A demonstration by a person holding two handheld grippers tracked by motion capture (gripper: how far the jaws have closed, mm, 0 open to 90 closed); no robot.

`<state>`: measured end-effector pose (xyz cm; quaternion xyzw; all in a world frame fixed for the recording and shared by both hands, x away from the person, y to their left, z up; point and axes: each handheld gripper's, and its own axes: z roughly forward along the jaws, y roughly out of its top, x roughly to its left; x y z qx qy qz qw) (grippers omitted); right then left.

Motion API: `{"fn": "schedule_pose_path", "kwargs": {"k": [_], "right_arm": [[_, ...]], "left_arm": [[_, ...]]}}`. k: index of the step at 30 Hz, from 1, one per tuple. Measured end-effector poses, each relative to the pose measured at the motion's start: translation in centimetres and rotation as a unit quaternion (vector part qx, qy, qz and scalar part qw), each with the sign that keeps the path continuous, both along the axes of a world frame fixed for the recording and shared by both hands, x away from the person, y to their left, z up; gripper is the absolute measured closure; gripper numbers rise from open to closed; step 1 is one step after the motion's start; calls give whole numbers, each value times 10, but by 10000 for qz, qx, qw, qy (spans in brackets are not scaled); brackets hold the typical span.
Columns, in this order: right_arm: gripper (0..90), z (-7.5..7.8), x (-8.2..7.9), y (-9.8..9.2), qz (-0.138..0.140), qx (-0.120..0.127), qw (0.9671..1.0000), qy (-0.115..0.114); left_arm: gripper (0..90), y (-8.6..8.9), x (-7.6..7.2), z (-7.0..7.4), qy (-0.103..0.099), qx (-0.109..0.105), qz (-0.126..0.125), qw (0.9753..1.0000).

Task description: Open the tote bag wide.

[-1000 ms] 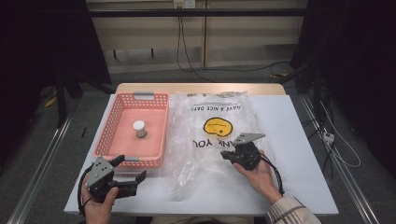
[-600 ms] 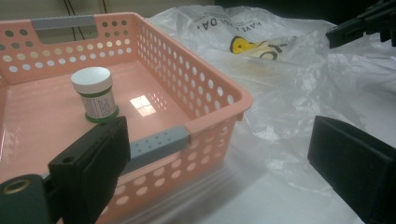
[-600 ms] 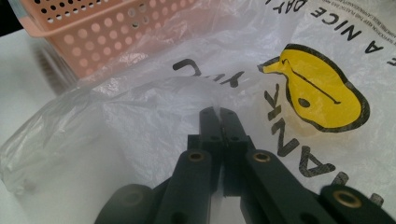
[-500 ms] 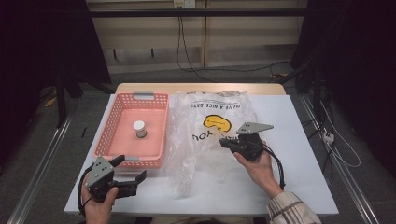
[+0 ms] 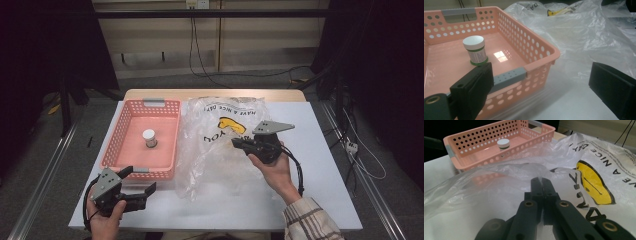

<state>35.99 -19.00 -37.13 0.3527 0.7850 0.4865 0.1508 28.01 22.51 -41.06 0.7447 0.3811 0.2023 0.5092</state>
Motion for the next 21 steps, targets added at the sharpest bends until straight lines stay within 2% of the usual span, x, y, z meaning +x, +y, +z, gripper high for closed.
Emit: {"fn": "schedule_pose_path", "kwargs": {"k": [5, 11, 17, 21], "right_arm": [[900, 10, 3, 1, -59, 117, 9999, -98], [900, 15, 9, -5, -199, 286, 9994, -90], [900, 25, 14, -7, -278, 409, 9985, -230], [900, 29, 15, -11, -322, 548, 9972, -383]], "left_arm": [[57, 0, 0, 0, 5, -16, -1, 10000], [57, 2, 0, -1, 27, -51, -32, 10000], [57, 3, 0, -1, 23, -90, -32, 10000], [56, 2, 1, -1, 25, -29, -86, 10000]]}}
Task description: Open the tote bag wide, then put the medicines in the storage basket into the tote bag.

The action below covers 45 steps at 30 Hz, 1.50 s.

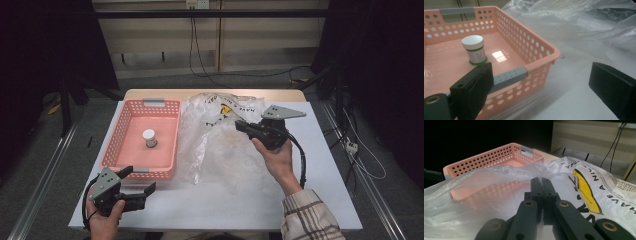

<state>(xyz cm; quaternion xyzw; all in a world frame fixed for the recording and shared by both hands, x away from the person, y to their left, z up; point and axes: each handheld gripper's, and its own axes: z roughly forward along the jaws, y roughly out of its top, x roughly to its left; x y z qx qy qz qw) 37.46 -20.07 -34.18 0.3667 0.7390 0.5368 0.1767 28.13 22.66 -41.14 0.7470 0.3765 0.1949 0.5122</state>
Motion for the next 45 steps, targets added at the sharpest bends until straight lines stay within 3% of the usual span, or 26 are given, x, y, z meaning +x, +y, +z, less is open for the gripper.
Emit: {"fn": "schedule_pose_path", "kwargs": {"k": [7, 8, 14, 19, 20, 23, 25, 27, 29, 32, 36, 39, 45], "right_arm": [[900, -4, -1, -1, 35, -49, 10000, 68], [900, -4, -1, -1, 38, -54, 9999, 77], [900, -4, 1, -1, 79, -34, 9999, 100], [900, -4, -1, -2, 88, -40, 9999, 107], [900, -4, -1, -2, 93, -39, 9999, 100], [900, -3, -2, -2, 117, -24, 9999, 80], [900, -4, -3, -1, 139, -14, 9999, 89], [900, -6, -3, -1, 161, -37, 9998, 119], [900, -7, -2, 0, 164, -56, 9998, 124], [900, -7, -1, -1, 155, -53, 9998, 122], [900, -7, -1, -1, 142, -49, 9998, 138], [900, -8, -1, -1, 158, -51, 9998, 145], [900, -8, -1, 0, 186, -36, 9997, 145]], "left_arm": [[43, -2, -1, 1, 114, -27, -122, 9999], [49, -2, 0, 3, 121, 49, -288, 9995], [58, -1, 5, 7, 181, 33, -294, 9994], [75, 0, 15, 15, 344, 59, -581, 9977], [86, -2, 19, 19, 351, 191, -628, 9972], [93, -4, 24, 22, 356, 255, -675, 9968], [97, -7, 32, 27, 409, 434, -837, 9947], [97, -8, 34, 27, 433, 477, -849, 9943], [97, -15, 42, 31, 484, 659, -1005, 9916], [97, -19, 51, 36, 489, 763, -1135, 9894], [95, -18, 60, 39, 439, 703, -1063, 9909], [75, -16, 70, 41, 549, 671, -1021, 9910], [65, -13, 90, 45, 622, 816, -884, 9908]]}}
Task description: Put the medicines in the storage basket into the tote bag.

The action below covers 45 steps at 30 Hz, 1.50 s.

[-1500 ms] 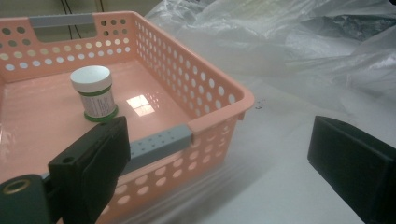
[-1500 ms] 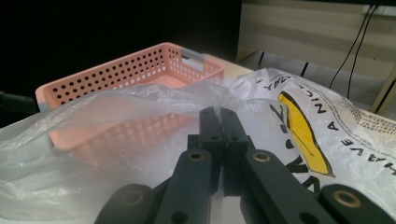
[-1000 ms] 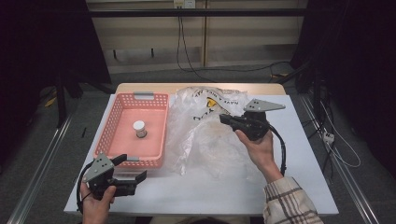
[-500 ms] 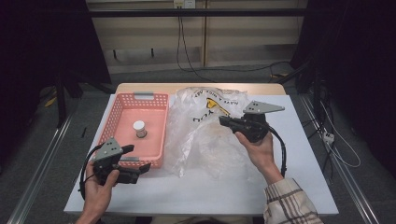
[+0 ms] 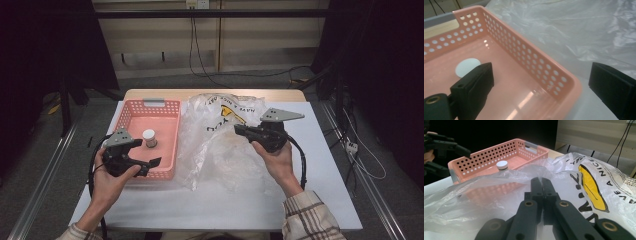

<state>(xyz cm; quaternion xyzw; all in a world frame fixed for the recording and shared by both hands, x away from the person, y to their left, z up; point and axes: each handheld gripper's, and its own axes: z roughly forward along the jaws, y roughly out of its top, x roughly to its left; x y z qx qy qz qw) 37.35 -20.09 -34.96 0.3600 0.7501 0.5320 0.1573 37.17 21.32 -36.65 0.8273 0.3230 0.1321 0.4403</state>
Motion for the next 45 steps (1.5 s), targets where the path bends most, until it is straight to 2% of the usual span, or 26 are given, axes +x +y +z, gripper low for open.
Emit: {"fn": "schedule_pose_path", "kwargs": {"k": [5, 9, 13, 16, 19, 21, 23, 26, 27, 30, 32, 37, 39, 41, 42, 43, 45], "right_arm": [[900, 0, 0, 1, 4, 11, 10000, 1], [900, -1, 1, 1, 7, 18, 10000, 14], [900, -1, 1, 1, 21, 1, 10000, 17], [900, -1, 1, 1, 26, -5, 10000, 16], [900, -1, 1, 1, 11, -3, 10000, 20], [900, -1, 1, 0, -1, -10, 10000, 28], [900, -1, 2, 0, -8, -3, 10000, 37], [900, -1, 1, 0, -5, -5, 10000, 23], [900, -1, 1, 0, -5, -5, 10000, 23], [900, -2, 1, 1, -16, -19, 10000, 45], [900, -3, 2, 2, -28, -31, 10000, 52], [900, -4, 3, 3, -27, -40, 10000, 83], [900, -5, 3, 4, -14, -56, 9999, 102], [900, -5, 3, 4, -14, -56, 9999, 103], [900, -6, 3, 4, -16, -52, 9999, 106], [900, -6, 3, 4, -4, -58, 9999, 109], [900, -6, 3, 4, 6, -61, 9999, 104]], "left_arm": [[63, -1, 19, 1, 129, 111, 112, 9998], [78, -4, 32, 2, 165, 135, 81, 9997], [78, -6, 43, -1, 177, 155, 183, 9996], [79, -5, 54, -4, 257, 145, 288, 9991], [79, -4, 63, -6, 279, 253, 358, 9987], [81, -3, 67, -4, 290, 139, 483, 9983], [81, -6, 70, 0, 308, 300, 404, 9983], [96, -7, 75, 0, 262, 288, 458, 9982], [96, -7, 78, -2, 274, 332, 495, 9978], [101, -5, 92, -11, 487, 442, 538, 9964], [103, -3, 99, -18, 527, 533, 694, 9948], [121, -4, 116, -32, 826, 686, 793, 9911], [173, -4, 119, -37, 853, 676, 856, 9904], [182, -4, 121, -42, 948, 701, 885, 9891], [201, -2, 123, -42, 1002, 829, 797, 9883], [209, -4, 122, -43, 950, 918, 893, 9872], [232, -4, 121, -44, 984, 913, 912, 9867]]}}
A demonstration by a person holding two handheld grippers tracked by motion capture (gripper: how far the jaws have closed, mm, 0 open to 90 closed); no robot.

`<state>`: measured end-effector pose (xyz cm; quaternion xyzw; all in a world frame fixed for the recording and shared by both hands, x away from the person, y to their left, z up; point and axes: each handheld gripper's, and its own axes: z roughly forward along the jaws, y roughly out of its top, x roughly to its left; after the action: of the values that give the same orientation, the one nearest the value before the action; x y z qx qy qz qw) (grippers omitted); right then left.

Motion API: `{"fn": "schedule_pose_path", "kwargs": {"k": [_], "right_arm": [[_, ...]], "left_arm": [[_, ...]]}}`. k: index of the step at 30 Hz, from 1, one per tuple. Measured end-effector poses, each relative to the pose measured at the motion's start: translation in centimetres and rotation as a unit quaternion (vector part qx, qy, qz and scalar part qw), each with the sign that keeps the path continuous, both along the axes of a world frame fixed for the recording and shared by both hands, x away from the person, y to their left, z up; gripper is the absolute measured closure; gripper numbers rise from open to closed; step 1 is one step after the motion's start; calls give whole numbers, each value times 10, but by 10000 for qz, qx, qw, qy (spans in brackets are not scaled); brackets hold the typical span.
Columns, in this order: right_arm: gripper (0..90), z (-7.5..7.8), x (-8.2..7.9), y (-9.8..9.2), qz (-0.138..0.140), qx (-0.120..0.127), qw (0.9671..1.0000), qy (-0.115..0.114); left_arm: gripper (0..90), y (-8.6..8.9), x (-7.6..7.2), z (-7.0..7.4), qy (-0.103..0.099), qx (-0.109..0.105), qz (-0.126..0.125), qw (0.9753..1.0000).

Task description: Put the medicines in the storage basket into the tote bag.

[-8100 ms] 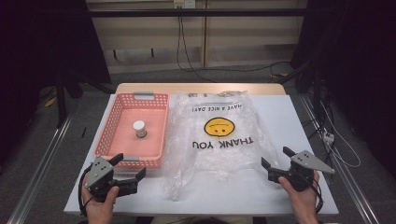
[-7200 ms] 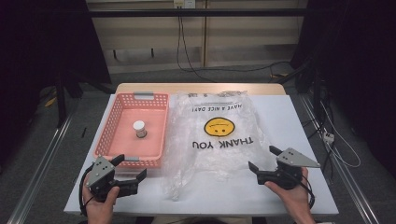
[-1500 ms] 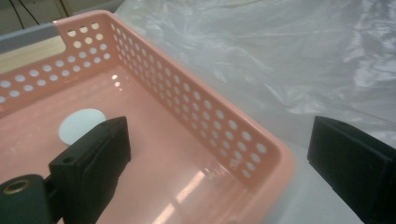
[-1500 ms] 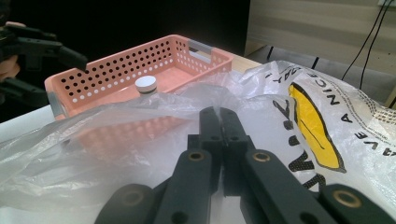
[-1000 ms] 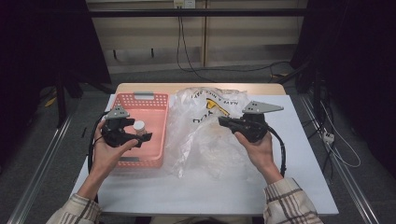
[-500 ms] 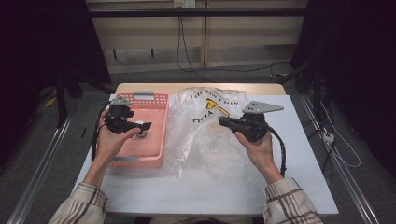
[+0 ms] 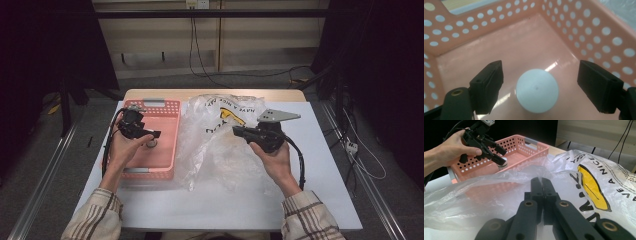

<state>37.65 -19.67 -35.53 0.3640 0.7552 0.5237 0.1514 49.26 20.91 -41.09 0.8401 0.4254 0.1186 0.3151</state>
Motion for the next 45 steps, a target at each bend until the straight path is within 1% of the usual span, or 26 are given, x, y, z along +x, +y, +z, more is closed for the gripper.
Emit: {"fn": "schedule_pose_path", "kwargs": {"k": [1, 2, 3, 4, 5, 6, 9, 11, 12, 13, 15, 17, 19, 20, 24, 25, 27, 32, 34, 35, 36, 37, 38, 39, 42, 45], "right_arm": [[900, 0, 0, 0, 2, -6, 10000, 2], [900, 1, -1, 0, -4, -14, 10000, -10], [900, 1, -1, 0, 4, -11, 10000, -12], [900, 1, -1, 0, 4, -11, 10000, -12], [900, 0, -1, 0, 23, -17, 10000, -13], [900, 0, -1, 0, 23, -17, 10000, -13], [900, 0, -1, 1, 39, -32, 10000, -3], [900, 0, -1, 1, 41, -32, 10000, -1], [900, 0, -1, 1, 38, -28, 10000, -9], [900, 0, -1, 1, 39, -22, 10000, -10], [900, 0, -1, 1, 30, -22, 10000, -8], [900, 0, -1, 1, 33, -26, 10000, -3], [900, 0, -1, 1, 41, -26, 10000, 0], [900, 0, -1, 1, 41, -32, 10000, 7], [900, -1, -1, 2, 44, -40, 10000, 17], [900, -1, -1, 2, 49, -42, 10000, 14], [900, -1, -1, 2, 56, -39, 10000, 7], [900, -2, -1, 2, 55, -46, 10000, 23], [900, -2, -1, 2, 49, -39, 10000, 26], [900, -2, -1, 2, 51, -44, 10000, 19], [900, -2, -1, 2, 53, -34, 10000, 17], [900, -2, -1, 2, 54, -31, 10000, 12], [900, -2, -1, 2, 52, -38, 10000, 11], [900, -2, -1, 1, 53, -35, 10000, 16], [900, -2, -1, 1, 61, -33, 10000, 11], [900, -2, -1, 1, 60, -30, 10000, 14]], "left_arm": [[258, 2, 1, 0, 66, 68, -65, 9999], [274, 2, 1, 0, 84, 88, -56, 9999], [290, 3, 1, -1, 113, 56, -34, 9999], [290, 4, 2, -2, 142, 93, -61, 9998], [324, 4, 2, -3, 151, 72, -44, 9999], [324, 4, 2, -3, 175, 117, -72, 9998], [375, 4, 3, -6, 264, 230, -51, 9994], [385, 5, 4, -7, 317, 242, -62, 9992], [404, 4, 3, -8, 342, 163, 7, 9993], [426, 5, 4, -8, 398, 250, -70, 9989], [479, 4, 4, -9, 482, 255, -119, 9984], [500, 4, 3, -9, 434, 290, -115, 9986], [506, 4, 3, -9, 442, 290, -102, 9985], [508, 4, 3, -9, 439, 329, -122, 9984], [511, 3, 1, -9, 397, 340, -89, 9986], [511, 3, 1, -7, 347, 361, -119, 9987], [512, 1, -1, -6, 300, 286, -92, 9991], [513, -3, -4, 0, 153, 115, -154, 9997], [513, -3, -6, 4, -25, 54, -130, 9999], [513, -4, -8, 6, -49, -20, -119, 9999], [513, -4, -9, 8, -50, -107, -133, 9998], [513, -4, -10, 11, -124, -117, -162, 9997], [513, -4, -11, 13, -109, -198, -199, 9995], [513, -5, -13, 15, -195, -173, -189, 9995], [514, -4, -16, 22, -291, -262, -252, 9989], [514, -4, -20, 28, -416, -372, -183, 9983]]}}
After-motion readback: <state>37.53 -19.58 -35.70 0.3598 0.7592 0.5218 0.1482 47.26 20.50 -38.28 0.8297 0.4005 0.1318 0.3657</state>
